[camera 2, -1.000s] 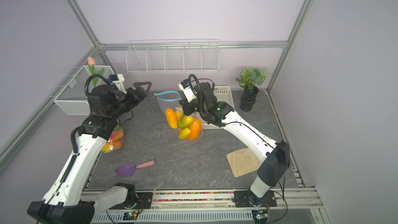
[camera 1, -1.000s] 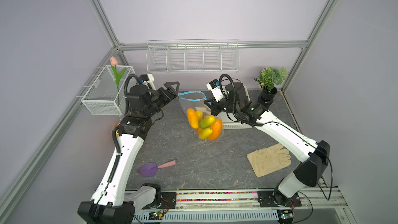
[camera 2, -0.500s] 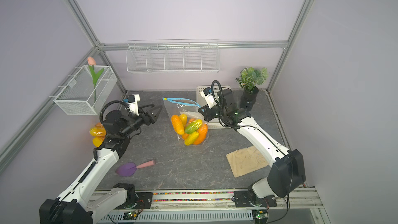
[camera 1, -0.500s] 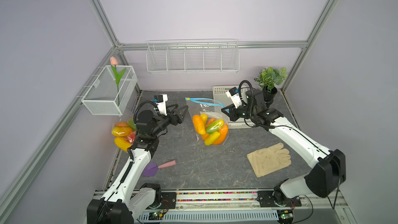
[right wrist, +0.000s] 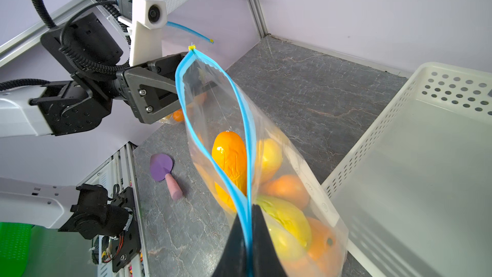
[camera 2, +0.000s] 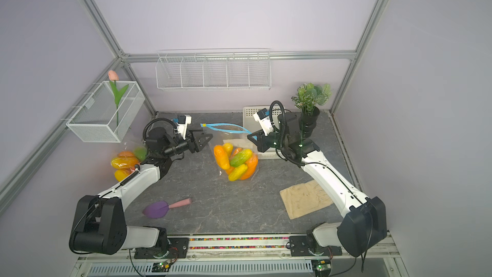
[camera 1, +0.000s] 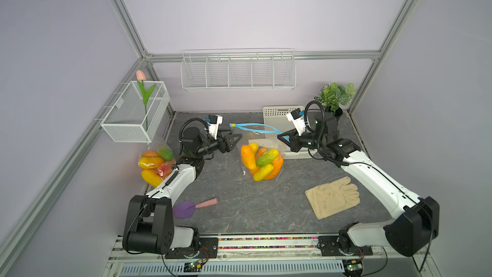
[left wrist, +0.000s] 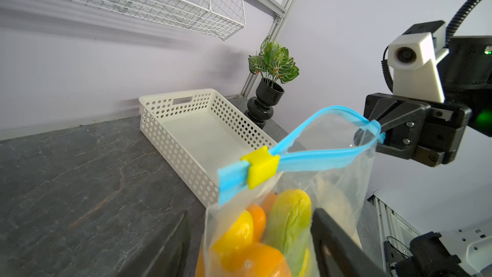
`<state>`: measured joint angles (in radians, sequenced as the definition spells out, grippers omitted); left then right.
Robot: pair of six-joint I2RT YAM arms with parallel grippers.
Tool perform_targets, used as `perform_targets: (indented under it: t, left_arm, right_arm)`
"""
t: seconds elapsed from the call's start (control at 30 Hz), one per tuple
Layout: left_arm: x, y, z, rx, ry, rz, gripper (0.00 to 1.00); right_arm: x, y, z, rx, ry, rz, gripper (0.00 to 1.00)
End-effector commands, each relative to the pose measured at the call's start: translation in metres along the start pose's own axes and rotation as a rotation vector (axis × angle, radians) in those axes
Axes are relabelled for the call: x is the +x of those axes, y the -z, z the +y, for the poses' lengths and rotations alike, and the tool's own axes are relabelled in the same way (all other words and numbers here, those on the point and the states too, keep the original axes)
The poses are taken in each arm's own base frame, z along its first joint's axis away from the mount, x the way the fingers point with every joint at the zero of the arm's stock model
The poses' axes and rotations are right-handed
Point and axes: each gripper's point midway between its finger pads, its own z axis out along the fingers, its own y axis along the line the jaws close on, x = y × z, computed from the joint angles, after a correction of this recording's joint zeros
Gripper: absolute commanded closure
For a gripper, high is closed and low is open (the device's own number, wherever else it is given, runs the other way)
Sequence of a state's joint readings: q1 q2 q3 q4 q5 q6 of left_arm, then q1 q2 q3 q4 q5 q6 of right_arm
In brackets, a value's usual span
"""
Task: Place the mango in a zip-top bag and seal the zipper
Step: Pick up the zipper food storage bag at the center of the board.
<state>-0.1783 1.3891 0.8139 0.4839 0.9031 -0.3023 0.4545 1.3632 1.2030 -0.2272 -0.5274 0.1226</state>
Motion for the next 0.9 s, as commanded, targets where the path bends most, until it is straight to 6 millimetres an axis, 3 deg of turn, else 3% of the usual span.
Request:
perform_targets:
  t: [0.0, 0.03, 0.1, 0.17, 0.37, 0.43, 0.47, 0.5, 0.63, 0.73, 0.87]
  left_arm:
    - [-0.021, -0.004, -0.014, 0.089, -0.085, -0.034, 0.37]
    - [-0.025, -0.005, -0.017, 0.107, -0.086, -0.04, 0.42]
    - [-0.028, -0.005, -0.022, 0.131, -0.084, -0.046, 0.64]
    - [-0.03, -0.003, -0.023, 0.119, -0.087, -0.055, 0.76]
    - [-0.045, 0.004, -0.033, 0.103, -0.106, -0.078, 0.94]
    - [-0.054, 0.009, -0.042, 0.104, -0.124, -0.094, 1.0]
    - [-0.059, 0.012, -0.048, 0.104, -0.138, -0.102, 1.0]
    - [-0.064, 0.015, -0.053, 0.103, -0.149, -0.108, 1.0]
    - [-0.078, 0.028, -0.073, 0.083, -0.199, -0.1, 1.0]
    - [-0.085, 0.036, -0.086, 0.054, -0.237, -0.09, 1.0]
    - [-0.088, 0.044, -0.087, -0.012, -0.251, -0.101, 1.0]
  right_arm:
    - [0.0, 0.009, 0.006, -0.025, 0.021, -0.012, 0.92]
    - [0.0, 0.009, 0.004, -0.018, 0.016, -0.011, 0.92]
    - [-0.003, 0.01, -0.001, 0.001, 0.0, -0.018, 0.92]
    - [-0.008, 0.014, -0.007, 0.035, -0.022, -0.029, 0.9]
    - [-0.039, 0.033, -0.005, 0.091, -0.059, -0.045, 0.73]
    - [-0.051, 0.041, 0.002, 0.119, -0.026, -0.059, 0.55]
    - [-0.06, 0.046, 0.006, 0.131, -0.015, -0.079, 0.4]
    - [-0.067, 0.047, 0.012, 0.115, -0.015, -0.091, 0.35]
    - [-0.093, 0.035, 0.066, -0.092, 0.076, -0.089, 0.28]
    - [-0.1, 0.011, 0.1, -0.169, 0.192, -0.037, 0.24]
    - [-0.108, -0.024, 0.114, -0.233, 0.248, -0.019, 0.23]
